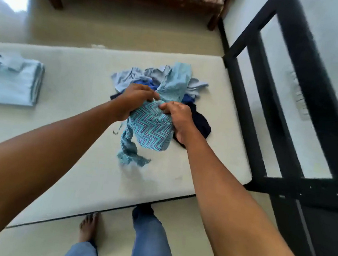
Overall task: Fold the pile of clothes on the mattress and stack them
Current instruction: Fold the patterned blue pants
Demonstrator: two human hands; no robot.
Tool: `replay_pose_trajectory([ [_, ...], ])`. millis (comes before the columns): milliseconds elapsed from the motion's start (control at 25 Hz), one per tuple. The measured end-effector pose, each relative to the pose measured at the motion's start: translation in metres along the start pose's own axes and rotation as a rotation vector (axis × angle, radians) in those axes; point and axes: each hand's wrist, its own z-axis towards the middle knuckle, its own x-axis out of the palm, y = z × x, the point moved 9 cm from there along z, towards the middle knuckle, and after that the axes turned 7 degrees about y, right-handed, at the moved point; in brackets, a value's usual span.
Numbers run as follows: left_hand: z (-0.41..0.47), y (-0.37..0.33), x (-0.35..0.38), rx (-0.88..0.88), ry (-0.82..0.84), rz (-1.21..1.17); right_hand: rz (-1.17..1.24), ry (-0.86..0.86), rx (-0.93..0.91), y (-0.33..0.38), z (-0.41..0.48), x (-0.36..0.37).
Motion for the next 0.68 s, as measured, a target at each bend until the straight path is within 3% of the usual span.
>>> replay_pose_trajectory([
  [240, -0.171, -0.100, -0.062, 0.255, 0.031, 0.124, 0.349, -0.013, -0.214, 0.092, -0.144, 0.084],
  [520, -0.350, -0.188, -0.080, 0.536, 0.033, 0.485, 0.418, 0.092, -0.479, 0.226, -0.276, 0.152],
  [680, -0.428, -0.221, -0.103, 0.610, -0.398, 0.820, 0.380, 0.219, -0.594, 0.281, -0.331, 0.197],
])
